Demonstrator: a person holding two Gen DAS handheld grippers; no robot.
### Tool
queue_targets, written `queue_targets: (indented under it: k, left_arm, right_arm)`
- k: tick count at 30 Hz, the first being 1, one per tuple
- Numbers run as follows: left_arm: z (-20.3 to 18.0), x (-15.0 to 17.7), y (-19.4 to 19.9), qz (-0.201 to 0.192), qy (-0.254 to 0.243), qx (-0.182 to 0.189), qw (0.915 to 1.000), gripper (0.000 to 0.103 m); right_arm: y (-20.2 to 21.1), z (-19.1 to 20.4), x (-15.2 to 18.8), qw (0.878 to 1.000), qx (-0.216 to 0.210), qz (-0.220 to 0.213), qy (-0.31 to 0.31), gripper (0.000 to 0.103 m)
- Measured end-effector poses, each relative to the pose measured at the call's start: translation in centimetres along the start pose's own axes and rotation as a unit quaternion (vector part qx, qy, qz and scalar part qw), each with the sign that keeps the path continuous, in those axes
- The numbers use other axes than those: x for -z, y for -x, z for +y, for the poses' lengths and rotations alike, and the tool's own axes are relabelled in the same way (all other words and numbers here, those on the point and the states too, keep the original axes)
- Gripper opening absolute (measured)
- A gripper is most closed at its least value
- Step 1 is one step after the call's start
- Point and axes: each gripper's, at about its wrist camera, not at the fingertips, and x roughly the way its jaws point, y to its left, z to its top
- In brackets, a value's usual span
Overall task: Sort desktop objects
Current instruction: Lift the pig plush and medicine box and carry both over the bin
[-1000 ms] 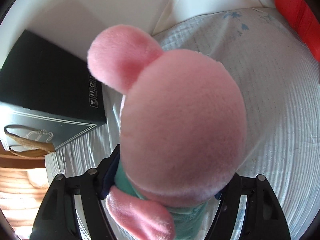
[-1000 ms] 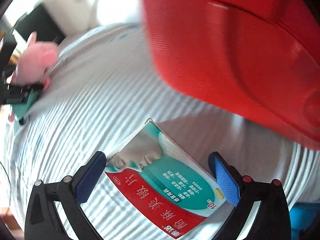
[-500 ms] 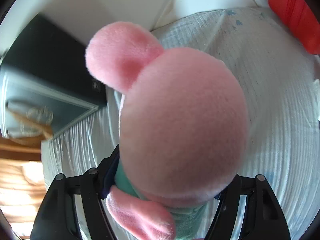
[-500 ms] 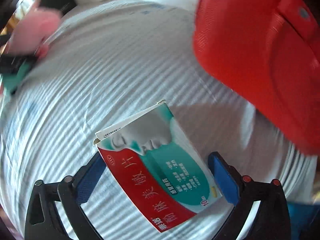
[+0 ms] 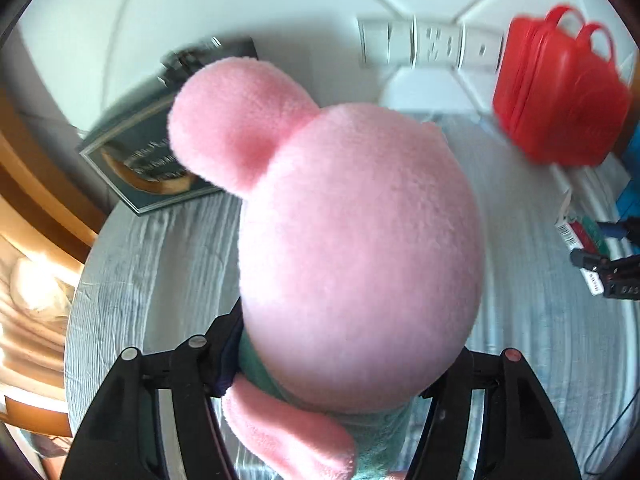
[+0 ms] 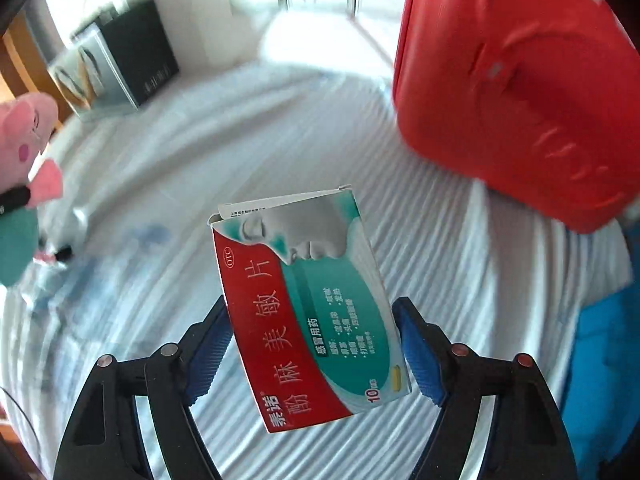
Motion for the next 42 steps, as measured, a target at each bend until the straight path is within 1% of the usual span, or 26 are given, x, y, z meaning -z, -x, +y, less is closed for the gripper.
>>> queue_targets:
  k: [1, 2, 4, 7, 8, 9, 12, 14, 16, 20, 25, 28, 30, 34, 35, 39, 42]
  left_arm:
    - [0.2, 0.3, 1.6, -0.014, 0.006, 0.005, 0.9999, 0.063]
    - [0.2, 0.7, 3.4, -0.03, 0.009, 0.008, 0.9995, 0.063]
    - [0.5, 0.8, 6.8, -0.062, 0.013, 0.014, 0.9979, 0.063]
    - [0.2, 1.1, 11.0, -0.104, 0.018, 0.015, 0.9943, 0.063]
    - [0.1, 1.5, 12.8, -0.121, 0.021, 0.013, 0.9924, 0.063]
    - [0.0, 2.1, 14.4, -0.132, 0.023, 0.015, 0.9909, 0.063]
    - [0.1, 2.1, 18.1, -0.167, 0.025, 0.029, 0.9852, 0.063]
    - [-1.3, 3.0, 21.2, -0.187, 0.021, 0.036, 0.9815, 0.063]
    - [-2.9, 4.1, 23.3, -0.204, 0.012, 0.047, 0.9778, 0.063]
    - [-6.1, 5.2, 27.3, -0.233, -0.014, 0.081, 0.9691, 0.063]
    - [-11.1, 7.0, 31.6, -0.261, -0.046, 0.126, 0.956, 0.063]
    - [-14.8, 7.7, 34.8, -0.275, -0.065, 0.152, 0.947, 0.063]
    - [-19.3, 8.6, 38.4, -0.287, -0.077, 0.169, 0.9397, 0.063]
    - [-26.8, 9.7, 43.3, -0.311, -0.102, 0.203, 0.923, 0.063]
    - [-29.4, 10.2, 44.9, -0.315, -0.107, 0.211, 0.919, 0.063]
    - [-38.3, 11.9, 48.8, -0.324, -0.115, 0.242, 0.9073, 0.063]
    - [-44.6, 13.0, 50.7, -0.324, -0.117, 0.252, 0.9043, 0.063]
  right_arm:
    - [1.7, 0.5, 0.5, 1.0, 0.0, -0.018, -0.006, 0.079]
    - [2.4, 0.9, -0.2, 0.999, 0.002, -0.032, -0.009, 0.079]
    - [5.8, 1.8, -0.4, 0.998, 0.004, -0.069, -0.014, 0.079]
    - [12.1, 2.6, 0.3, 0.991, 0.019, -0.127, -0.025, 0.079]
    - [11.0, 4.8, -0.1, 0.99, 0.022, -0.14, -0.029, 0.079]
    - [12.8, 5.4, 0.0, 0.986, 0.025, -0.158, -0.034, 0.079]
    - [18.4, 6.3, 2.0, 0.977, 0.046, -0.204, -0.035, 0.08]
    - [22.2, 6.8, 3.6, 0.971, 0.061, -0.227, -0.04, 0.08]
    - [25.9, 7.3, 5.5, 0.964, 0.078, -0.248, -0.049, 0.08]
    - [31.4, 6.9, 9.5, 0.954, 0.111, -0.269, -0.074, 0.08]
    - [37.3, 4.8, 14.9, 0.938, 0.151, -0.294, -0.107, 0.08]
    - [40.6, 2.2, 18.2, 0.928, 0.173, -0.306, -0.127, 0.08]
    - [42.5, 0.3, 20.3, 0.921, 0.187, -0.312, -0.139, 0.08]
    - [46.4, -5.1, 25.0, 0.907, 0.215, -0.32, -0.167, 0.08]
    - [47.2, -6.7, 26.2, 0.905, 0.221, -0.321, -0.172, 0.08]
    - [49.6, -12.6, 30.2, 0.903, 0.231, -0.321, -0.171, 0.08]
    - [50.3, -17.8, 32.4, 0.907, 0.226, -0.312, -0.17, 0.08]
